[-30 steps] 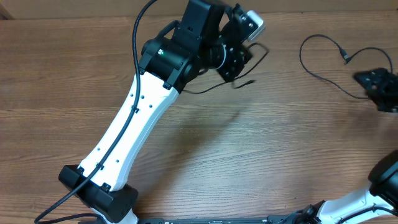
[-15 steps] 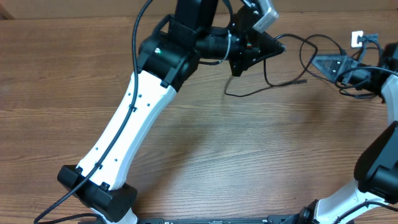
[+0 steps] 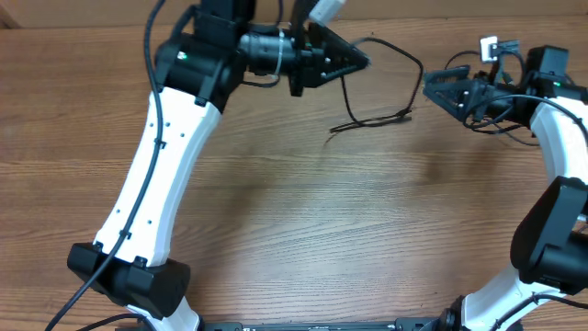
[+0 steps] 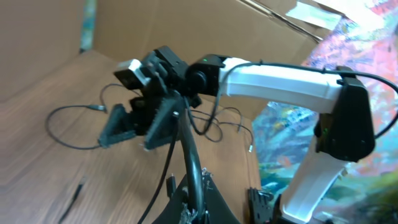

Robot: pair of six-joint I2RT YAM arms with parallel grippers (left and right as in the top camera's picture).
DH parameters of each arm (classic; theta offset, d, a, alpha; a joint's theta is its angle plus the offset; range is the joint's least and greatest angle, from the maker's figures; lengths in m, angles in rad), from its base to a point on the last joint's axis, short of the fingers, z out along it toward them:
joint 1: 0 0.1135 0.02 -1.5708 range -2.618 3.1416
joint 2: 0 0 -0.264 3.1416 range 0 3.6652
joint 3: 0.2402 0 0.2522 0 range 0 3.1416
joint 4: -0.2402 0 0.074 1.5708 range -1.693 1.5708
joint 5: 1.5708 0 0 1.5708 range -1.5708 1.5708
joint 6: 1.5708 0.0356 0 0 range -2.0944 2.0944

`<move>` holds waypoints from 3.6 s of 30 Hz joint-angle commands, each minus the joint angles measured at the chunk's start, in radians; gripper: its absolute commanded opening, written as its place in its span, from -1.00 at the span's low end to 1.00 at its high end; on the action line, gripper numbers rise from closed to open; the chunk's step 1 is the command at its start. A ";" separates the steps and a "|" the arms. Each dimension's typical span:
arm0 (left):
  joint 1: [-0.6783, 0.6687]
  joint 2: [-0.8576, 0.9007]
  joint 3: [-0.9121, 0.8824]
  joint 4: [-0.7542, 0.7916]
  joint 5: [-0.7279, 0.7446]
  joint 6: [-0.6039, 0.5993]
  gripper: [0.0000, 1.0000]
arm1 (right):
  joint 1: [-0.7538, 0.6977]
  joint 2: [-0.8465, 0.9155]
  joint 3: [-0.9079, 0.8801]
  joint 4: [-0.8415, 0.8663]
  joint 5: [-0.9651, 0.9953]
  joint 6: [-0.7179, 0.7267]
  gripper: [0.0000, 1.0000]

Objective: Untangle cables

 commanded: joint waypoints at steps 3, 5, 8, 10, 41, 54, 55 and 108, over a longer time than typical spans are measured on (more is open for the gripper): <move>0.029 0.006 0.019 -0.002 -0.013 0.006 -0.92 | 0.063 -0.029 0.025 0.000 -0.046 -0.023 0.89; 0.038 0.008 0.018 -0.018 -0.047 0.024 -0.92 | 0.095 -0.042 0.025 0.009 -0.046 -0.023 0.88; 0.040 0.013 0.018 -0.052 -0.069 0.032 -0.92 | 0.146 -0.064 0.025 0.043 -0.046 -0.023 0.89; 0.039 0.019 0.018 -0.073 -0.066 0.032 -0.91 | 0.175 -0.076 0.025 0.071 -0.046 -0.022 0.89; 0.211 0.056 0.018 -0.115 0.016 0.050 -0.92 | 0.369 -0.093 0.025 0.436 -0.046 0.241 0.93; 0.177 0.061 0.018 -0.113 0.238 0.051 -0.92 | 0.422 -0.093 0.025 0.489 -0.046 0.271 0.92; 0.177 0.061 0.018 -0.109 0.237 0.051 -0.92 | 0.423 -0.093 0.025 0.489 -0.046 0.276 0.92; 0.157 0.065 0.018 -0.113 -0.507 0.025 0.99 | 0.482 -0.093 0.025 0.514 0.030 0.350 -0.93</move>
